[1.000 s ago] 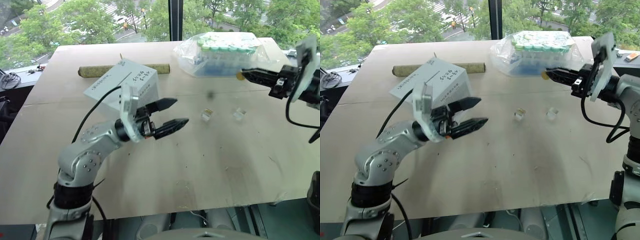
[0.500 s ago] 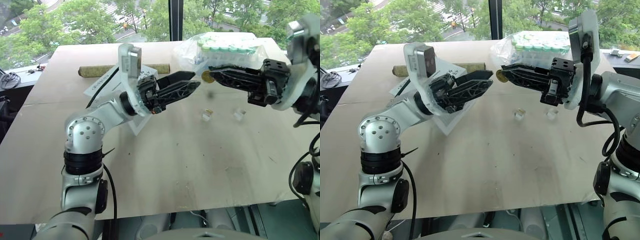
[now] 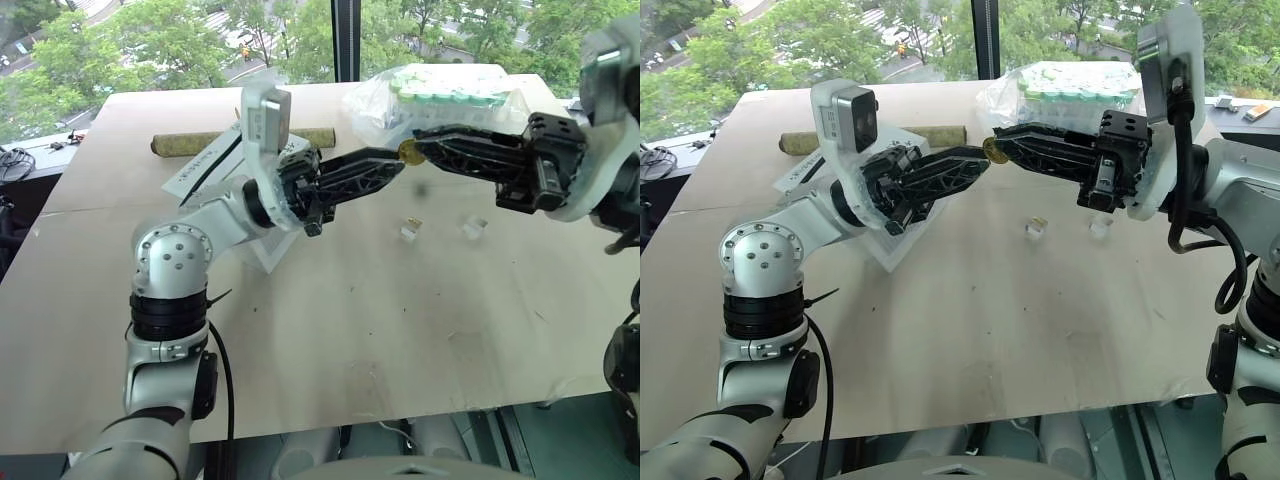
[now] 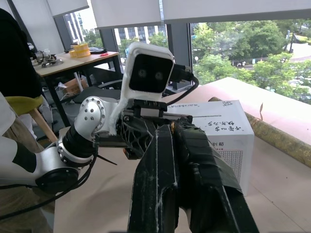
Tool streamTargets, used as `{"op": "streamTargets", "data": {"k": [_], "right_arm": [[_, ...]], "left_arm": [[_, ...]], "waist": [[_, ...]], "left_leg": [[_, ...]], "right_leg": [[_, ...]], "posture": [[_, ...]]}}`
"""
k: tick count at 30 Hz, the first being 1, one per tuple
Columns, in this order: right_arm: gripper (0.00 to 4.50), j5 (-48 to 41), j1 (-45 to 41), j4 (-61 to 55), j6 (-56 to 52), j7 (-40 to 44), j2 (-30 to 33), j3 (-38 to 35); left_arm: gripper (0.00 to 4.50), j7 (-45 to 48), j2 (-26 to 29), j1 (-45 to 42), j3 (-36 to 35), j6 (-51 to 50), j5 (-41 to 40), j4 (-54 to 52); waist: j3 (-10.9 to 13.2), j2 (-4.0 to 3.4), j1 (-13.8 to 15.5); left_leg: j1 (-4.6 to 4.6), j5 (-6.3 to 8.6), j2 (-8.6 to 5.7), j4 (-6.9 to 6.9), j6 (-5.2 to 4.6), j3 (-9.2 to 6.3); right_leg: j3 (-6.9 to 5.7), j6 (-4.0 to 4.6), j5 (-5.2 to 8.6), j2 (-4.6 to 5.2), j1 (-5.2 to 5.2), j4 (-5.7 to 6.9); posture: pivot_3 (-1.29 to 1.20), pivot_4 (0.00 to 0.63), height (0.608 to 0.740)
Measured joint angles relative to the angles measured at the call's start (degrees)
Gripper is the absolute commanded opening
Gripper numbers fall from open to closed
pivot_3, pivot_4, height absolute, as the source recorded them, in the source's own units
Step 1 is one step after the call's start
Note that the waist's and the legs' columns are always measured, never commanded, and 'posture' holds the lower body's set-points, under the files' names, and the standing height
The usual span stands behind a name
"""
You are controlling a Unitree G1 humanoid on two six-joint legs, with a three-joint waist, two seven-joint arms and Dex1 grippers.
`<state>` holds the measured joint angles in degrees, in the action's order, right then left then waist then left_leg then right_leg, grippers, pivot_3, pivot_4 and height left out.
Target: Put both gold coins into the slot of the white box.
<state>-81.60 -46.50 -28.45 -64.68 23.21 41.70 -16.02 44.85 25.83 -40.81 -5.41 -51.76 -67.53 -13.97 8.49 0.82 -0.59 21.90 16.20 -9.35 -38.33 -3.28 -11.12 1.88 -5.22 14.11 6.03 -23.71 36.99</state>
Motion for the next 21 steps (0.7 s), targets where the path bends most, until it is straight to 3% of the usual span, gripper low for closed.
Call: {"op": "streamTargets", "data": {"k": [11, 12, 14, 21], "right_arm": [[0.00, -2.3, 0.7, 0.2, 1.8, 0.1, 2.6, 1.5], [0.00, -2.4, 0.7, 0.2, 2.1, 0.2, 2.8, 1.6], [0.00, -2.5, 0.8, 0.3, 2.4, 0.3, 3.4, 1.6], [0.00, -2.9, 1.3, 0.5, 2.9, 1.1, 4.8, 1.7]], "left_arm": [[1.57, 0.0, -1.2, -0.9, 0.2, -0.2, -0.1, 0.0], [1.06, 0.0, -1.3, -1.1, 0.2, -0.2, -0.2, 0.0], [0.48, 0.2, -1.3, -1.2, 0.2, -0.3, -0.3, 0.0], [0.48, 0.4, -1.4, -1.2, -0.2, -0.4, -1.2, 0.0]], "waist": [[0.0, 0.00, 0.0], [0.0, 0.00, 0.0], [0.0, 0.00, 0.0], [0.0, 0.00, 0.1]], "left_leg": [[0.01, 0.00, 0.00, 0.00, 0.00, -0.01], [0.01, 0.00, 0.00, 0.00, 0.00, -0.01], [0.01, 0.00, 0.00, 0.00, 0.00, -0.01], [0.01, 0.00, 0.00, 0.00, 0.00, -0.01]], "right_leg": [[-0.01, 0.00, 0.00, 0.00, 0.00, 0.00], [-0.01, 0.00, 0.00, 0.00, 0.00, -0.01], [-0.01, 0.00, 0.00, 0.00, 0.00, -0.01], [-0.01, 0.00, 0.00, 0.00, 0.00, -0.01]], "posture": [[0.00, 0.150, 0.740], [0.00, 0.150, 0.740], [0.00, 0.150, 0.740], [0.00, 0.150, 0.740]]}}
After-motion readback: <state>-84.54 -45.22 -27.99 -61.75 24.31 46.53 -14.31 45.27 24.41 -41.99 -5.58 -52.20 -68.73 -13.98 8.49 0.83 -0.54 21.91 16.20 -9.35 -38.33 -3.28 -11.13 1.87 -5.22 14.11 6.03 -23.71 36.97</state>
